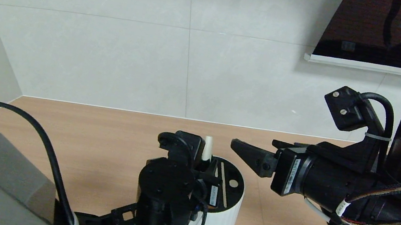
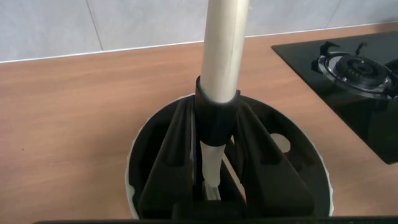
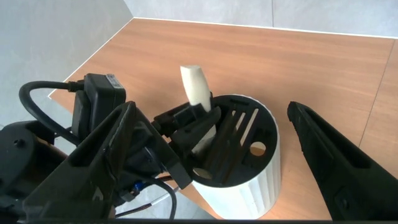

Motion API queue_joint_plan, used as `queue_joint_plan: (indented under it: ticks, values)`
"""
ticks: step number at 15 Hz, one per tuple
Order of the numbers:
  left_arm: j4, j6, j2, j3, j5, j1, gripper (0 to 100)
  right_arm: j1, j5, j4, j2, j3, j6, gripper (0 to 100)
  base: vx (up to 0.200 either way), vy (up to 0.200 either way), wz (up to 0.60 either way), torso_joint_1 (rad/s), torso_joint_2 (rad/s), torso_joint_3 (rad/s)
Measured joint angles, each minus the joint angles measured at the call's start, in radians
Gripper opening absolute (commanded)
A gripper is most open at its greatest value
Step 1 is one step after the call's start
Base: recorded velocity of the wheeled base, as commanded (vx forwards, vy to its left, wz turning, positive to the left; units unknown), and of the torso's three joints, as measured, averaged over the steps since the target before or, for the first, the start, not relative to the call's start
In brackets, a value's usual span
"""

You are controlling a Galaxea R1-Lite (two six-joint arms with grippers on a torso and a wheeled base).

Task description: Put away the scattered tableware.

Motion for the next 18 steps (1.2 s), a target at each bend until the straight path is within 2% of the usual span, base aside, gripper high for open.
queue_joint_plan:
  ticks: [10,12,14,18]
  values:
    - [0.007,0.004,-0.047,0.008,-0.011,0.015,100,-0.002,-0.001,-0.001,0.000,0.000,0.000,100,0.000,0.000,0.00,0.000,0.00,0.000]
    - [0.027,0.006,-0.128,0.031,-0.053,0.040,100,-0.019,-0.004,0.000,-0.005,0.011,0.000,100,0.000,0.000,0.00,0.000,0.00,0.000]
    - [0.072,0.006,-0.256,0.071,-0.132,0.082,100,-0.053,-0.014,-0.002,-0.022,0.022,-0.013,100,0.000,0.000,0.00,0.000,0.00,0.000]
    - [0.255,0.006,-0.607,0.170,-0.259,0.207,100,-0.184,-0.025,-0.020,-0.082,0.090,-0.021,100,0.000,0.000,0.00,0.000,0.00,0.000]
